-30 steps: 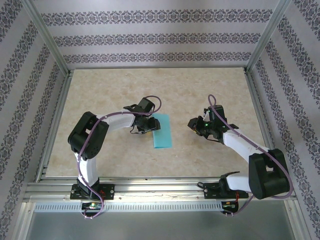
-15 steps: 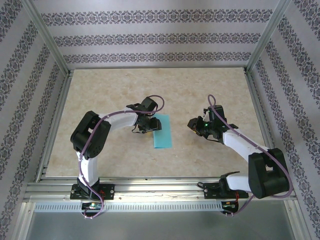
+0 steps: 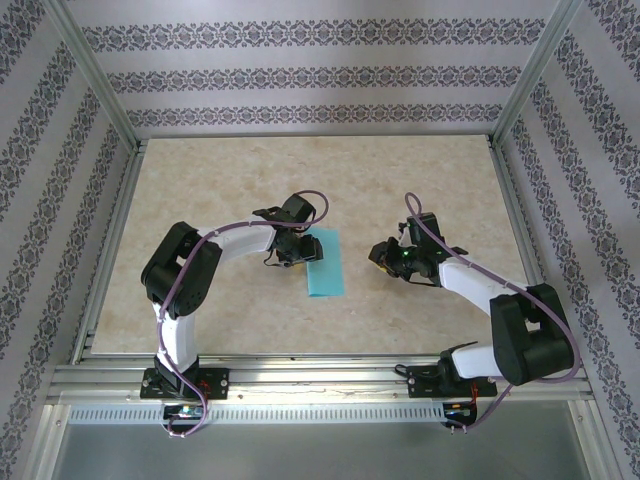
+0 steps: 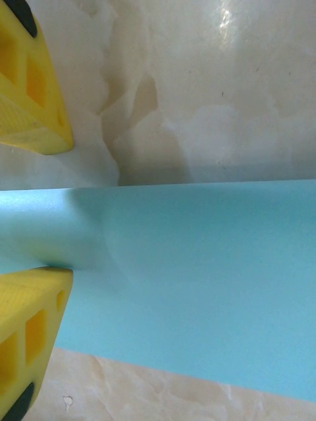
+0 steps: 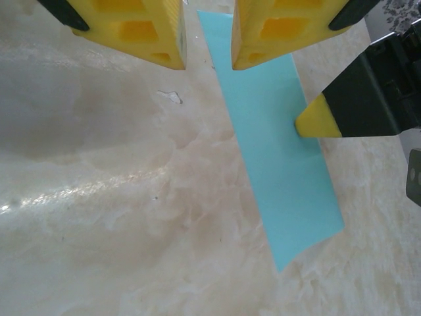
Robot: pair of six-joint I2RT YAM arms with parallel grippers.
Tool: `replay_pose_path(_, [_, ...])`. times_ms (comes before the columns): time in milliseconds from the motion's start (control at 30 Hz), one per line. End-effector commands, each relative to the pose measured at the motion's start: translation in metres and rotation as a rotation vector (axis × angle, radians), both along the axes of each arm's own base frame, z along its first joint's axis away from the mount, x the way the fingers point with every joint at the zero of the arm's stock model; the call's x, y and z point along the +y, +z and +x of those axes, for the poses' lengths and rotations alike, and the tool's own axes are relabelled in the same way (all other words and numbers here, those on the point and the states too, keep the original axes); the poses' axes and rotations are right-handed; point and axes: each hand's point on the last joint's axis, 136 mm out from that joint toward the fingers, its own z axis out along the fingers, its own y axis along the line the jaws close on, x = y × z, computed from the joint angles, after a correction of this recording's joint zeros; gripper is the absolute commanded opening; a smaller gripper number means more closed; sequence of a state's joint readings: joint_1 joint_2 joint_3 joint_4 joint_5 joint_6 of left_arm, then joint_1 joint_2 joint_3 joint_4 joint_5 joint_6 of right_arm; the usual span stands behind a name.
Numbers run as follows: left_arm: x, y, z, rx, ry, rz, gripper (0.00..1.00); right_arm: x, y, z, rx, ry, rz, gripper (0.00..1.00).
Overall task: Fold a paper plane with a square sheet of paper (pick it up from the middle)
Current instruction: Hold the square sheet of paper at the center of the table.
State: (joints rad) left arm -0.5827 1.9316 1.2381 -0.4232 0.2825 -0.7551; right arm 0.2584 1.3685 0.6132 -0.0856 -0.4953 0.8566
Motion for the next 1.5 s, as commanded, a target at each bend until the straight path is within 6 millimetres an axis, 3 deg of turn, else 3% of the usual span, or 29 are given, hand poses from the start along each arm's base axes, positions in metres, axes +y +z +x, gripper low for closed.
replay_pose_path(0, [0.013, -0.032, -0.01, 0.064, 0.018, 0.088, 0.52, 0.008, 0.007, 0.005, -0.024, 0.038, 0.013, 0.25])
replay_pose_path(1467, [0.018, -0.047, -0.014, 0.089, -0.017, 0.147, 0.53, 0.017, 0.007, 0.005, -0.014, 0.063, 0.019, 0.26])
